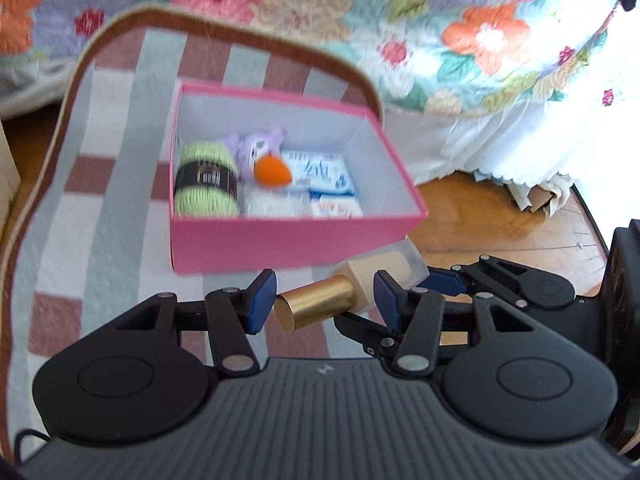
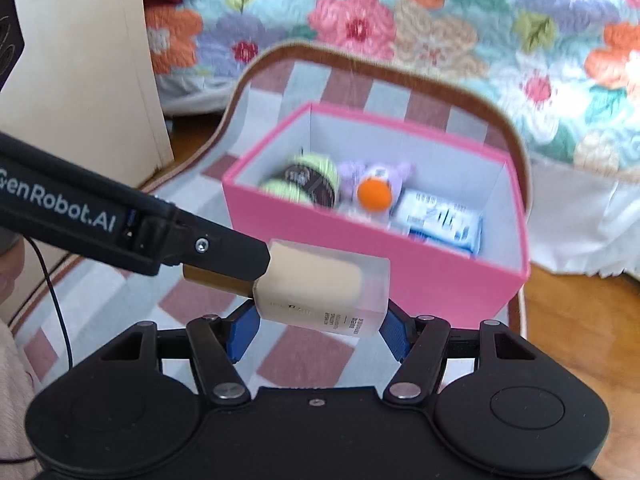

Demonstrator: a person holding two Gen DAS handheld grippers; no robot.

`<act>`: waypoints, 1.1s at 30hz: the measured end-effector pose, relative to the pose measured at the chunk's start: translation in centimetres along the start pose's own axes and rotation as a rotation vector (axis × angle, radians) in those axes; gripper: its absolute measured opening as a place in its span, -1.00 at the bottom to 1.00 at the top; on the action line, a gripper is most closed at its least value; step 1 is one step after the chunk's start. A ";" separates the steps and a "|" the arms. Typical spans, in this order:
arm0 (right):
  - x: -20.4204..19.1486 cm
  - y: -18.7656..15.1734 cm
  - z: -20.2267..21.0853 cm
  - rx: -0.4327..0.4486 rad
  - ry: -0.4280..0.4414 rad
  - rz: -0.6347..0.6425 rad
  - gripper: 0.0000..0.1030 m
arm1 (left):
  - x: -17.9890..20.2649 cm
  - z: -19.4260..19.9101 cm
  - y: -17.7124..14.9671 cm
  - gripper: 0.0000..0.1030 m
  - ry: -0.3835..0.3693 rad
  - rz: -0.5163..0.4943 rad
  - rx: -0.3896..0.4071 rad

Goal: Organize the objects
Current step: 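Lift the foundation bottle with both grippers and carry it over the pink box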

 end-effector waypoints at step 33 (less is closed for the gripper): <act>9.0 14.9 -11.6 -0.036 0.045 -0.094 0.34 | -6.2 -13.9 15.1 0.02 0.005 0.066 -0.048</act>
Point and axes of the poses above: each gripper's, at about its wrist camera, not at the fingertips, and z roughly against the way its jaws point, x to its right, y to its top, the point moved 1 cm from there along -z, roughly the way its jaws point, and after that the axes turned 7 degrees about -z, right-handed, at the moved point
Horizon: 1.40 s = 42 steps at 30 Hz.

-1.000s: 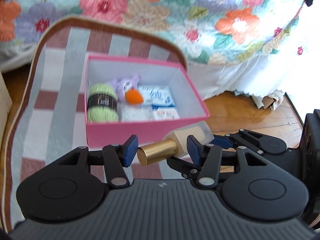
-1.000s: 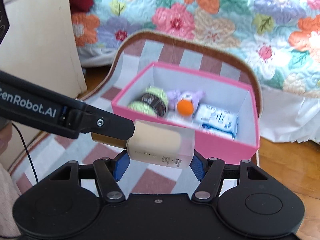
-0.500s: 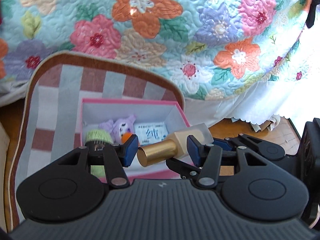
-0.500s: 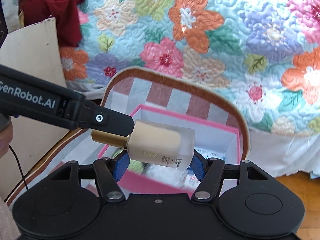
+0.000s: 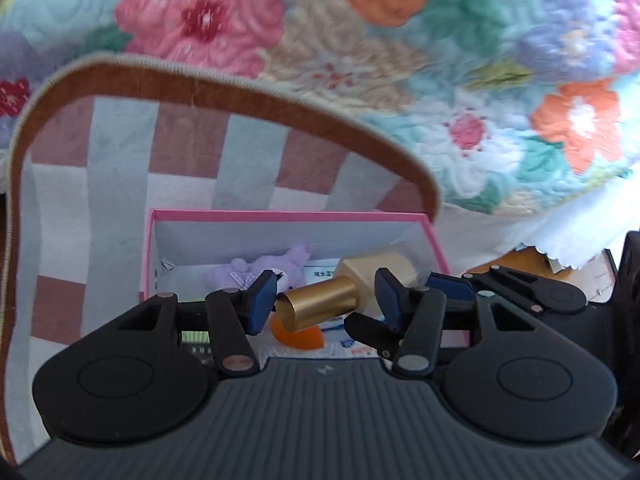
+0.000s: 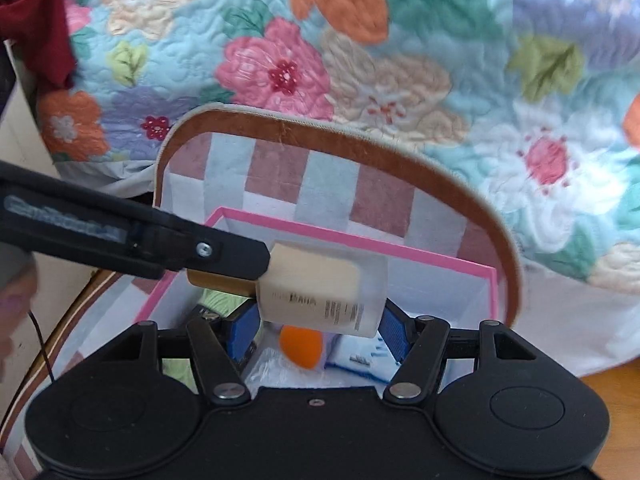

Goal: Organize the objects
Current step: 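Lift the foundation bottle with both grippers and carry it over the pink box, then lower the bottle with both grippers onto the wipes pack and open them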

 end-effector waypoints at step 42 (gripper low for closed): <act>4.6 -3.6 -9.2 -0.237 -0.269 -0.031 -0.09 | -1.5 -12.2 -1.4 -0.29 0.023 0.195 -0.140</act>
Point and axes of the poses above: each gripper's, at about its wrist camera, not at the fingertips, and z roughly against the way its jaws point, x to its right, y to its top, the point moved 1 cm from there along -z, roughly the way its jaws point, and after that the axes turned 7 degrees about -z, right-handed, at the moved point
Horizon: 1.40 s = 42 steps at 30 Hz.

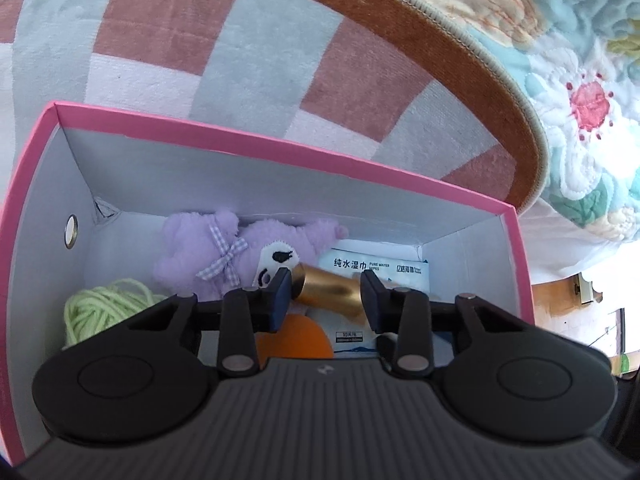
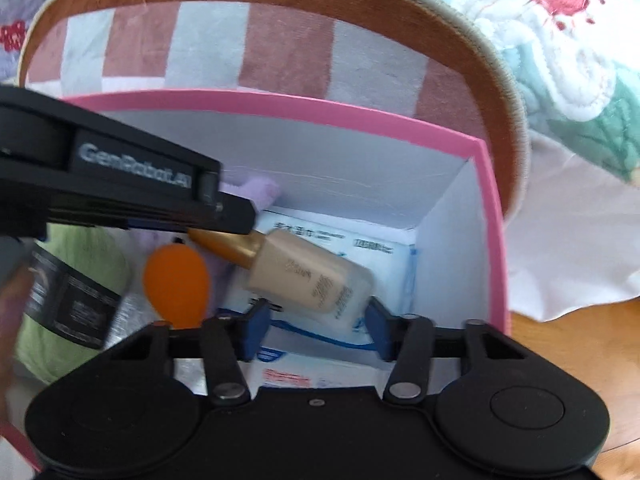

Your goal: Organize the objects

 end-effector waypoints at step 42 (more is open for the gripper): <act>0.1 -8.2 17.9 0.203 0.132 -0.050 0.28 | 3.4 19.0 -8.4 0.79 0.324 -0.135 0.005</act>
Point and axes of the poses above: each gripper's, at about its wrist camera, not at the fingertips, and z roughly against the way its jaws point, x to its right, y to its top, the point moved 1 cm from there along -z, roughly the way its jaws point, and after that the axes turned 7 degrees about -z, right-handed, at the moved point
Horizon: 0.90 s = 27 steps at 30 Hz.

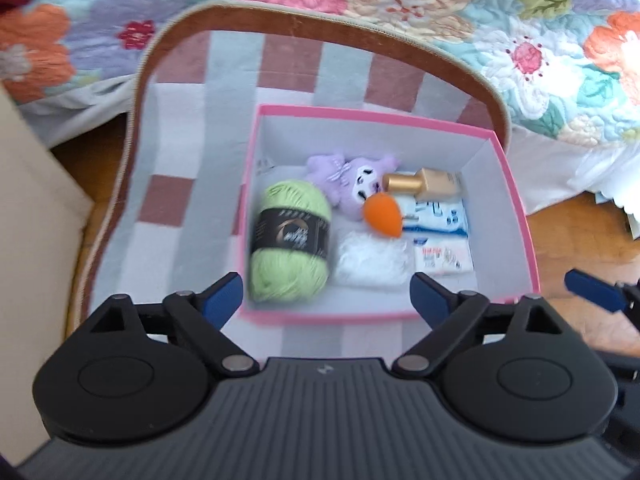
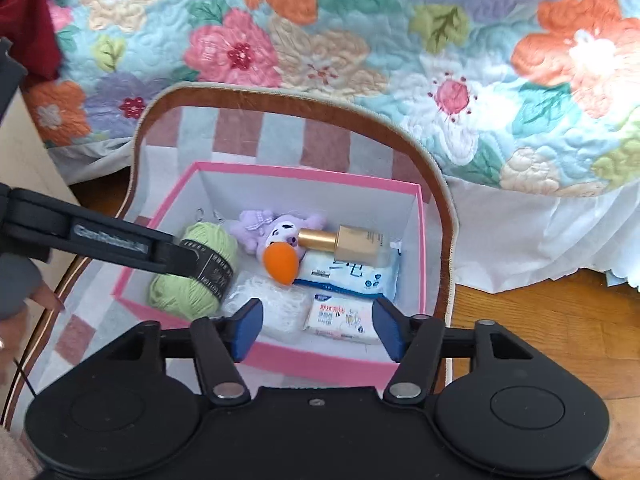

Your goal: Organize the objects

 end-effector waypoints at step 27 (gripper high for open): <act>-2.8 -4.3 7.2 -0.027 0.075 -0.083 1.00 | -2.7 9.9 -8.7 0.89 0.050 -0.012 -0.025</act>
Point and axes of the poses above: each gripper's, at about its wrist camera, not at the fingertips, and z roughly against the way its jaws point, x to its right, y to its top, the point moved 1 cm from there along -z, roughly the way its jaws point, and after that the axes turned 7 degrees about -z, right-handed, at the moved point
